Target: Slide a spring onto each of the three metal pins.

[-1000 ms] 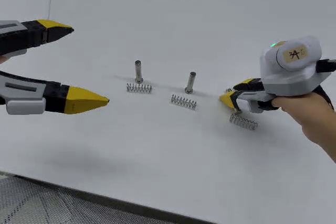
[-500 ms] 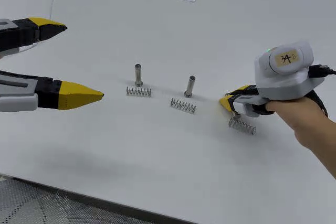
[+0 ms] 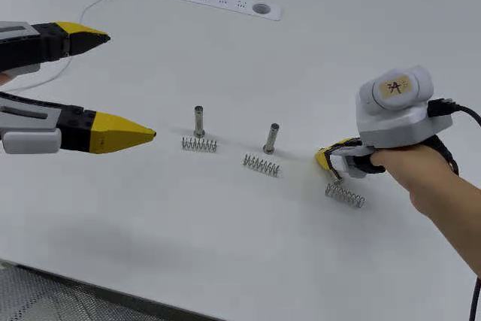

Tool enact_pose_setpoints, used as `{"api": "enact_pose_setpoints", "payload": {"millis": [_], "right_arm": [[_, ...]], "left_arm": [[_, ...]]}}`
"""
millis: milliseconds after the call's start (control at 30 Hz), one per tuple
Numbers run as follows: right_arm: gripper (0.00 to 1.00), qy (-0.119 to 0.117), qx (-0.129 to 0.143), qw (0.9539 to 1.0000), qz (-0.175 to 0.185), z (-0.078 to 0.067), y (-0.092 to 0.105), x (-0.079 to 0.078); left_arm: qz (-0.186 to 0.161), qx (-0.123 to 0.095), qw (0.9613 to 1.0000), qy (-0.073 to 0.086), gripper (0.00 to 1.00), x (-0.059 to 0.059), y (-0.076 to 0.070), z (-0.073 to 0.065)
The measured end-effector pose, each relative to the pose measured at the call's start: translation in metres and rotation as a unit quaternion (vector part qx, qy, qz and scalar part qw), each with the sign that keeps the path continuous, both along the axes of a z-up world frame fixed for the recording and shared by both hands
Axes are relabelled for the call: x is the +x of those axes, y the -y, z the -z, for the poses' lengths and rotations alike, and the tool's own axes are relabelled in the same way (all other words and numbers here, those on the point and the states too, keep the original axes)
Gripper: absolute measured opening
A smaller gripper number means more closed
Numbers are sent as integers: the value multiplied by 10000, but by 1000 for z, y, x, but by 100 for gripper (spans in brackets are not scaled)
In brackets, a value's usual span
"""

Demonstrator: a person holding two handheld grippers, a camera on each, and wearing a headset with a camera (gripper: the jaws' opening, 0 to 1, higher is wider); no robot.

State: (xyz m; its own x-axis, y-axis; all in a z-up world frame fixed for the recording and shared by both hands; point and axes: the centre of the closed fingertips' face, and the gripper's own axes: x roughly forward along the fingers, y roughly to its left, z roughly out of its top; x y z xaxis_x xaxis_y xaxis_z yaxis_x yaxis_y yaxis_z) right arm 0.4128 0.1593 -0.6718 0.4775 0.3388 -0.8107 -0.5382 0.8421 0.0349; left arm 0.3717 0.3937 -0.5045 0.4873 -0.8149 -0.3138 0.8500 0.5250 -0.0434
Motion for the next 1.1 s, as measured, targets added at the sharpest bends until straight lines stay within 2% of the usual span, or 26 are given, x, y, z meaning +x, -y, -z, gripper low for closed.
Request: {"api": "enact_pose_setpoints", "payload": {"millis": [133, 233, 500, 633, 800, 1100], "right_arm": [[9, -130, -6, 9998, 126, 1, 0, 2], [9, -127, -75, 9999, 85, 1, 0, 2], [8, -62, -7, 9997, 219, 2, 1, 3], [8, 53, 131, 9994, 317, -3, 2, 1], [8, 243, 110, 9995, 150, -9, 4, -1], [8, 546, 366, 9976, 213, -25, 6, 0]], "left_arm": [[47, 60, 10000, -31, 92, -4, 1, 3], [63, 58, 10000, -19, 91, -6, 0, 1], [-36, 12, 10000, 50, 91, -6, -6, -5], [-139, 31, 9998, 103, 91, -7, -10, -4], [-151, 35, 9999, 43, 91, -11, -10, 1], [-122, 61, 9999, 25, 91, -12, -5, 5]]}}
